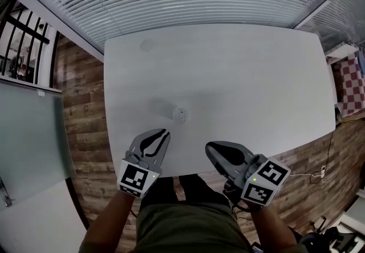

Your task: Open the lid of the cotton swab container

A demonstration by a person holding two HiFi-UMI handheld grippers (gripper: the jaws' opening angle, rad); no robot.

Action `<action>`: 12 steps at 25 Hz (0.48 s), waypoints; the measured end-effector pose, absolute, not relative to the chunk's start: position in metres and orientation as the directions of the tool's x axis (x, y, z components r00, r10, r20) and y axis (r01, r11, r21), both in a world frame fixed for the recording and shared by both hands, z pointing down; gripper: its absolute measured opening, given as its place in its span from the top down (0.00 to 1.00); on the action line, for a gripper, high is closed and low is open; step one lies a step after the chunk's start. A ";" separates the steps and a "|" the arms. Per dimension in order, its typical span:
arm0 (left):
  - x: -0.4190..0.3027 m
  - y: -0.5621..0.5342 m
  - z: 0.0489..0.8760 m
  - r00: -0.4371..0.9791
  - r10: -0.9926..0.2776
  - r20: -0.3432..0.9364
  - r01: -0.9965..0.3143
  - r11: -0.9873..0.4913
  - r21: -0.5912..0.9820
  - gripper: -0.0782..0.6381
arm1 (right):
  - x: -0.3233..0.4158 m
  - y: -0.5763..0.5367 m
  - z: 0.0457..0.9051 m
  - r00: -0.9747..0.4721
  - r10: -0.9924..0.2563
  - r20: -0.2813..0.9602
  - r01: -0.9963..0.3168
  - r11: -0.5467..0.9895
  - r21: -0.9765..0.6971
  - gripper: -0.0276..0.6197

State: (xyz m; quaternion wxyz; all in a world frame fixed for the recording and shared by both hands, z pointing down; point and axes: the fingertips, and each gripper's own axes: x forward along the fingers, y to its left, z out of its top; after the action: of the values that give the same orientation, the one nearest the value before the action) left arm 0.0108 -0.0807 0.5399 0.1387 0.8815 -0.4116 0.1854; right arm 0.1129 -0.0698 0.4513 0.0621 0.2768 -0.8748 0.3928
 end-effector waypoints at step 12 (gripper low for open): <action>0.016 -0.095 0.603 0.654 -0.555 0.514 -0.677 -0.732 0.071 0.67 | 0.103 -0.071 0.470 -0.818 -0.440 0.370 -0.566 0.505 -0.652 0.94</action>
State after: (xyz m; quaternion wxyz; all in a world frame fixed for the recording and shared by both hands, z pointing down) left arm 0.0162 -0.0953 0.6025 0.1291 0.9002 -0.3423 0.2361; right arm 0.1027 -0.0711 0.4699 0.0779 0.2911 -0.8639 0.4036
